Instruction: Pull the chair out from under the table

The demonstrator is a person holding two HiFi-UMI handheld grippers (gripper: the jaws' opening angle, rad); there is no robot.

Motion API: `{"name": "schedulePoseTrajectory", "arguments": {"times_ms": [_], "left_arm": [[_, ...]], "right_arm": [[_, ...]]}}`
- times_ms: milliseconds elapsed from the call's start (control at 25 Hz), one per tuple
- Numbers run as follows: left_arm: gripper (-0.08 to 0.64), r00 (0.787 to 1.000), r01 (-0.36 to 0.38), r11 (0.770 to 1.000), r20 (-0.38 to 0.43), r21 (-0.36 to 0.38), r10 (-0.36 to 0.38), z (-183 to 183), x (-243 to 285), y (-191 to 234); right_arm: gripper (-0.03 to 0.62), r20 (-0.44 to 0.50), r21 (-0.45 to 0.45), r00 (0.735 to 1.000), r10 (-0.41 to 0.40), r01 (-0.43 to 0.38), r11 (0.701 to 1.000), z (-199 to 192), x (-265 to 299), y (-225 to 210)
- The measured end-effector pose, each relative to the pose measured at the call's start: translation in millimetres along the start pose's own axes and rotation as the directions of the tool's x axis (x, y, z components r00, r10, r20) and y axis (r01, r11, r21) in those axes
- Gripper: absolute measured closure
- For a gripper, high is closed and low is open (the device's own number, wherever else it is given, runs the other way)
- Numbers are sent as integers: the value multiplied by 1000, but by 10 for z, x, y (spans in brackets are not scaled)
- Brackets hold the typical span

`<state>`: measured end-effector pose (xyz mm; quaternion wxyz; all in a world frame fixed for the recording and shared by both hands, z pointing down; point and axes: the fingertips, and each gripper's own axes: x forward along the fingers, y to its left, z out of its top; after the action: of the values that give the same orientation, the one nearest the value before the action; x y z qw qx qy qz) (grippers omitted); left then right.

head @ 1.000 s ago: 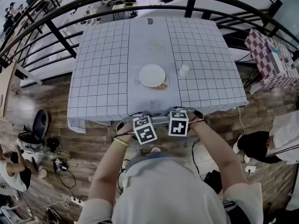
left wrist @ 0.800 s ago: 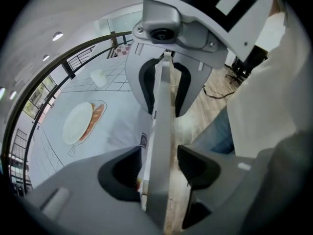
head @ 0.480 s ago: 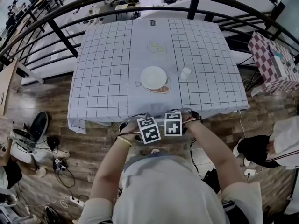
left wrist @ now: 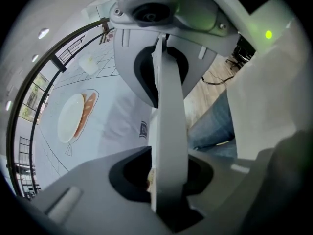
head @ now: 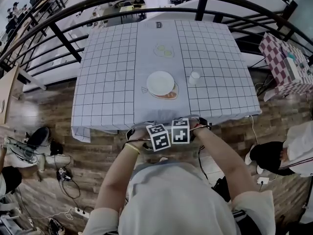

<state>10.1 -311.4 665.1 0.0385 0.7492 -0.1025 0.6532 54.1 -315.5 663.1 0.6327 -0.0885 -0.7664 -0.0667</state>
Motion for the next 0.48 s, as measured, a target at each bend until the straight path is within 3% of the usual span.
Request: {"name": "schedulePoseTrajectory", "arguments": {"times_ms": [480], "left_arm": [[482,999,33,999,-15,22,-32,-6,24,-34]], "right_arm": [[514,11,15,1000,-12,11,1000,-3,9,-8]]}}
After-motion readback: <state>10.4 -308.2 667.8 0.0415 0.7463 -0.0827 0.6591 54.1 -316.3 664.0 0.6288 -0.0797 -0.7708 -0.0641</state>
